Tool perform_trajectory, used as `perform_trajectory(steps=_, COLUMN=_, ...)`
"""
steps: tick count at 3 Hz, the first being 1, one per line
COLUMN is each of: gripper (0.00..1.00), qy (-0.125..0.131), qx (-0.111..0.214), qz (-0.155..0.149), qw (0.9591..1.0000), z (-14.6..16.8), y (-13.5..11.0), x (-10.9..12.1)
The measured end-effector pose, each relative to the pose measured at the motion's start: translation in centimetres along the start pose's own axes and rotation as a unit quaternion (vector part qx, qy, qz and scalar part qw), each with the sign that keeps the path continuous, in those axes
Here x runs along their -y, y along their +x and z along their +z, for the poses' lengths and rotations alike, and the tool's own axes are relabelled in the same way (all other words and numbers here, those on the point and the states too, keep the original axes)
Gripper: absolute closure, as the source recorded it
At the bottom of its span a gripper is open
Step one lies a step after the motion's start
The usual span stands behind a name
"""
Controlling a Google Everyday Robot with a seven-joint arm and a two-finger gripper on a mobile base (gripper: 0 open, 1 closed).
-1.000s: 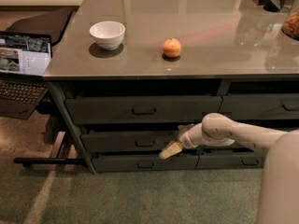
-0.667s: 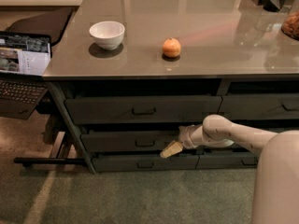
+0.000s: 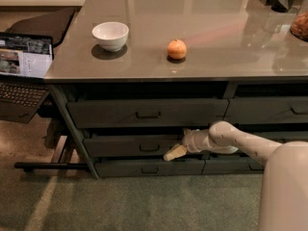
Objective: Open middle drawer
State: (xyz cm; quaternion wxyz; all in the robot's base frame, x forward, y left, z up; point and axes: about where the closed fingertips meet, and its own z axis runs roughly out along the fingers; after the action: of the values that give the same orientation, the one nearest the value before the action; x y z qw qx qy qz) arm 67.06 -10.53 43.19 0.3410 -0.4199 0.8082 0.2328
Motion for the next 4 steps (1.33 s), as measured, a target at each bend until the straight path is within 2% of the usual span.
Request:
perform_trajectory(steps=1, gripper=0.19, qy=-0.003, qx=0.004, qz=0.0, qw=1.0, z=0.3, y=-0.08, x=0.13)
perform_trajectory(steps=4, gripper=0.88, qy=-0.002, qx=0.003, qz=0.001, qw=1.0, z=-0.57, y=-0.55, x=0.38)
